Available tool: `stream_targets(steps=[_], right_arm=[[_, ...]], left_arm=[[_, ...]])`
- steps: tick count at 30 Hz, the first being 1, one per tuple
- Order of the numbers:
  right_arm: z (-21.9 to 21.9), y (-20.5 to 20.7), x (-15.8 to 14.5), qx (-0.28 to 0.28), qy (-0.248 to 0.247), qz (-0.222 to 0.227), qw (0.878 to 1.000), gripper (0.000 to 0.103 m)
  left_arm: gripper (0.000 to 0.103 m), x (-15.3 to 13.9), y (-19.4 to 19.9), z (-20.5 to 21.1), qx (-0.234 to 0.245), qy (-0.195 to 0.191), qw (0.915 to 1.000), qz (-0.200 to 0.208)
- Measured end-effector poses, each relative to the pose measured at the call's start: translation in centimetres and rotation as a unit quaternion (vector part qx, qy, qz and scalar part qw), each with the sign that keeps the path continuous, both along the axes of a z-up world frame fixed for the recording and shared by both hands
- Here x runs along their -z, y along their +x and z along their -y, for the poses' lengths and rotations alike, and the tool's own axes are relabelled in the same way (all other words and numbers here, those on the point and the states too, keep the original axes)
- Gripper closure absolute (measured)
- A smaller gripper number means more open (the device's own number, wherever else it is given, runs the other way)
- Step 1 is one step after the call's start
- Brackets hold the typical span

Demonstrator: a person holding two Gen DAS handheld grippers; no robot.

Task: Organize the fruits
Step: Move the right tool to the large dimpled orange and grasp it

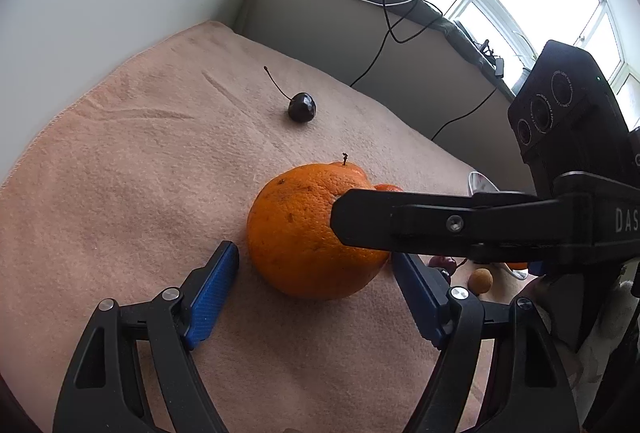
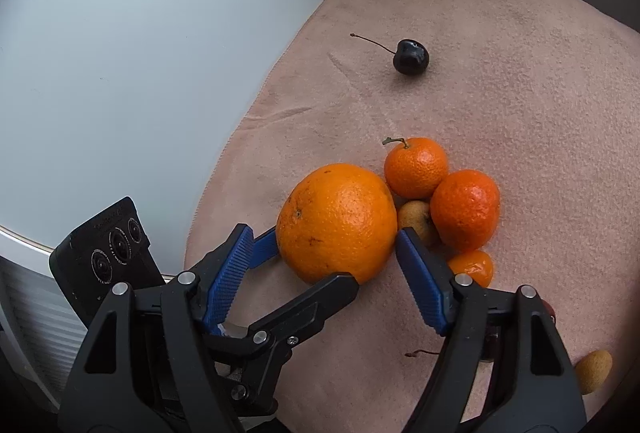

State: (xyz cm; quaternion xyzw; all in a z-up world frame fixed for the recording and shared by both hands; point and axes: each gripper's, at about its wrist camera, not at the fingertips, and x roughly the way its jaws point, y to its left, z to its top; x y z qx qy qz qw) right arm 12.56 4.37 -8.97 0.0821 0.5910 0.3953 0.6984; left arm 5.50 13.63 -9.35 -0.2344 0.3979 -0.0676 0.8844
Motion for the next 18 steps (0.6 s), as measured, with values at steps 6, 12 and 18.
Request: stream_targets(steps=[6, 12, 18], right_arm=[[-0.44, -0.03, 0.31, -0.005, -0.002, 0.003, 1.000, 0.030], [-0.59, -0.44, 0.21, -0.012, -0.012, 0.017, 1.000, 0.030], [-0.43, -0.80, 0.07, -0.017, -0.017, 0.026, 0.999, 0.030]], left_arm=[[0.026, 0.19, 0.49, 0.15, 0.004, -0.002, 1.0000, -0.006], [0.027, -0.07, 0.55, 0.41, 0.003, 0.004, 1.0000, -0.002], [0.027, -0.27, 0.45, 0.83, 0.002, 0.016, 0.9999, 0.004]])
